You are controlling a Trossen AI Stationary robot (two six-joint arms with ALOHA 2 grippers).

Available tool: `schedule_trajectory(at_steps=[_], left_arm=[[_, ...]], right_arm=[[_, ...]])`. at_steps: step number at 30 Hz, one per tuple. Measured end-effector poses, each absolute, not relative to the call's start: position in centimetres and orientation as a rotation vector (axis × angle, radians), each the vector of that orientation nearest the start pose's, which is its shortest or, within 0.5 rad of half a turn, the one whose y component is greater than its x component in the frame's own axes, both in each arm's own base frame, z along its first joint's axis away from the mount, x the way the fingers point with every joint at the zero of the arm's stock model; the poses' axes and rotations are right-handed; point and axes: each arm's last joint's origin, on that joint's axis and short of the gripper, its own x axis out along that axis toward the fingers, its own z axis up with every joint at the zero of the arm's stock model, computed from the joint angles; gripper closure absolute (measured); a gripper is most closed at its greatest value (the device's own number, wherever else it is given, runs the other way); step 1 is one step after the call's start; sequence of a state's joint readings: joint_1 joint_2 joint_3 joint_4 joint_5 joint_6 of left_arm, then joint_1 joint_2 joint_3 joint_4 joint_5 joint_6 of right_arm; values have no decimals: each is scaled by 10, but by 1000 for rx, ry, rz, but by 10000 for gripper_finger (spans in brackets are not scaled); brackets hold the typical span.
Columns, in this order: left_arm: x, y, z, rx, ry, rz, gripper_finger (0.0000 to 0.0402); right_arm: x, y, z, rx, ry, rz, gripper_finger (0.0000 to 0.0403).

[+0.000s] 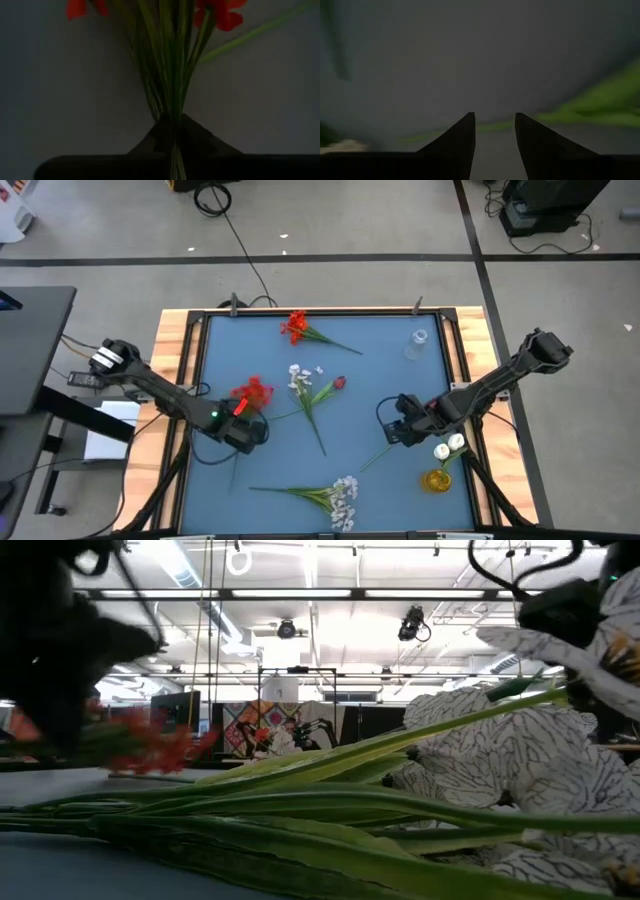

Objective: Sort flowers into vase by color
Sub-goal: Put the bottom red flowers into the yellow vase

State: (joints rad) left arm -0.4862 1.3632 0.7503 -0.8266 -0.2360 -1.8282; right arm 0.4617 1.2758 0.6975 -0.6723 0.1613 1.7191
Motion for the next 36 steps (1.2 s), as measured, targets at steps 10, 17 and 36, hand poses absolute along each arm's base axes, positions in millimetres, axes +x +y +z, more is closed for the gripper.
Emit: schedule_trajectory(at_steps=[10, 17, 36], left_arm=[[229, -92, 233, -913, 698, 658, 376], [269, -83, 273, -747, 347, 316, 375], [300, -61, 296, -577, 82, 68, 374]], right_arm=[[239, 89, 212, 931, 584, -333, 255], [257, 74, 231, 825, 404, -181, 255], [272, 50, 279, 656, -84, -41, 143]])
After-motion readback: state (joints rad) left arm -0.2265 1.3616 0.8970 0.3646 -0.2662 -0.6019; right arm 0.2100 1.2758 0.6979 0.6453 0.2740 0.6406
